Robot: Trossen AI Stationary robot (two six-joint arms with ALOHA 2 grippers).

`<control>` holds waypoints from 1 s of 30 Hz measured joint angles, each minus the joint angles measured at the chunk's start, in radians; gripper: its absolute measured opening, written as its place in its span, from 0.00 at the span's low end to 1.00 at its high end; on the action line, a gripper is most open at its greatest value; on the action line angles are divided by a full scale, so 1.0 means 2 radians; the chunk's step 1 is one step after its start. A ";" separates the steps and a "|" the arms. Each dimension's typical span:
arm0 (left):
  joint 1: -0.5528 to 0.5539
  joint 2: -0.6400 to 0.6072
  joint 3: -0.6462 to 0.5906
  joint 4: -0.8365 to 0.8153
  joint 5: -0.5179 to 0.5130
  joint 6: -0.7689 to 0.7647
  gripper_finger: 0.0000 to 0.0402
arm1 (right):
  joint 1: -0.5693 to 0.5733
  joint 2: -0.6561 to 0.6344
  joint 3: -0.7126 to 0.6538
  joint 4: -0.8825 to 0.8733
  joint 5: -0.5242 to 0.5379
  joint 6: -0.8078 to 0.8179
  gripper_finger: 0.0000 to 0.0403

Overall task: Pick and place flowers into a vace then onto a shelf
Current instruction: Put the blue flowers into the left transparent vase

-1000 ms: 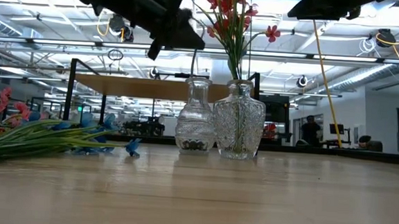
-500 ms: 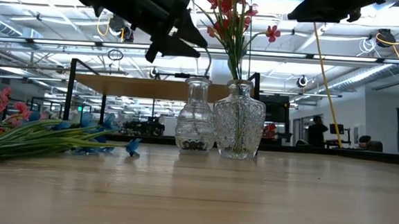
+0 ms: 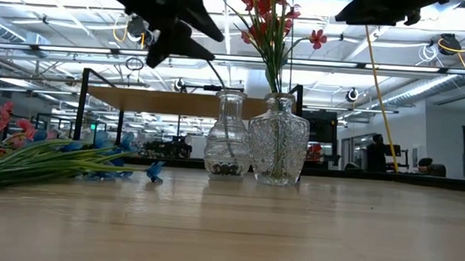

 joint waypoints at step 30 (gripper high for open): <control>-0.249 0.041 0.000 -0.132 0.030 -0.665 0.43 | 0.000 0.000 -0.072 0.096 0.000 -0.016 0.42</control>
